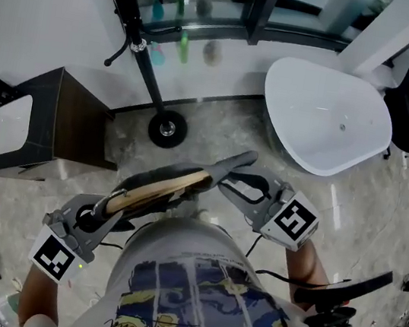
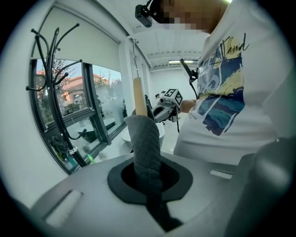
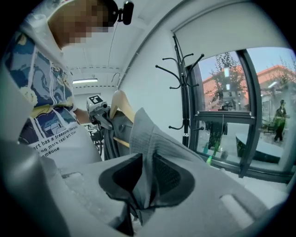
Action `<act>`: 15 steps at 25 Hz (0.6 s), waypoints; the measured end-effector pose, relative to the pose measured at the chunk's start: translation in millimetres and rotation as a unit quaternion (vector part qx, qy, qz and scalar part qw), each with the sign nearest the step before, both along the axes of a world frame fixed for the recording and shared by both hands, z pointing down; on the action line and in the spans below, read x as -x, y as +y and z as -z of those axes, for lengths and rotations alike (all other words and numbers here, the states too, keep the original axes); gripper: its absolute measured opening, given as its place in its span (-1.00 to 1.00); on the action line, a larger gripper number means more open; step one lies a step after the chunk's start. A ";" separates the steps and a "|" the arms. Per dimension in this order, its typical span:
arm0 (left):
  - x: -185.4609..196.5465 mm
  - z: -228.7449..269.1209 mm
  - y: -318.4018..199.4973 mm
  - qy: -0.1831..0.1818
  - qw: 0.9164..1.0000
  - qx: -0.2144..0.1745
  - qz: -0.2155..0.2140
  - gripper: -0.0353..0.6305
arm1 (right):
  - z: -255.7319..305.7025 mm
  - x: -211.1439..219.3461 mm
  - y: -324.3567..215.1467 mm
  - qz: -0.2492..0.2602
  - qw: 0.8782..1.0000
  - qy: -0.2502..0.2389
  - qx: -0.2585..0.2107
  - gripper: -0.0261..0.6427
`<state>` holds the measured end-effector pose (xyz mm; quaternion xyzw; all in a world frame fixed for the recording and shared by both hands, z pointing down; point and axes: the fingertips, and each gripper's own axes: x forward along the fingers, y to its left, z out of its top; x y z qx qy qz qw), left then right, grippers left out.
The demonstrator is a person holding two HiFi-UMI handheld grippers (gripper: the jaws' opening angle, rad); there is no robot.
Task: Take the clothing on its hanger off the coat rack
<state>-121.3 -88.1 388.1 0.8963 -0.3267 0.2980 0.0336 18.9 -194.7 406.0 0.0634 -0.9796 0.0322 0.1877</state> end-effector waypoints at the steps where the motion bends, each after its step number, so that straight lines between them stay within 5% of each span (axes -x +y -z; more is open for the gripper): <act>1: -0.1 0.5 0.3 -0.001 1.000 -0.001 -0.002 -0.89 | -0.3 1.4 0.8 0.003 1.000 0.005 0.001 -0.68; 15: 2.2 -1.8 -5.0 -0.003 1.000 -0.009 -0.017 -0.89 | -11.0 6.5 -2.8 0.007 1.000 0.020 0.001 -0.72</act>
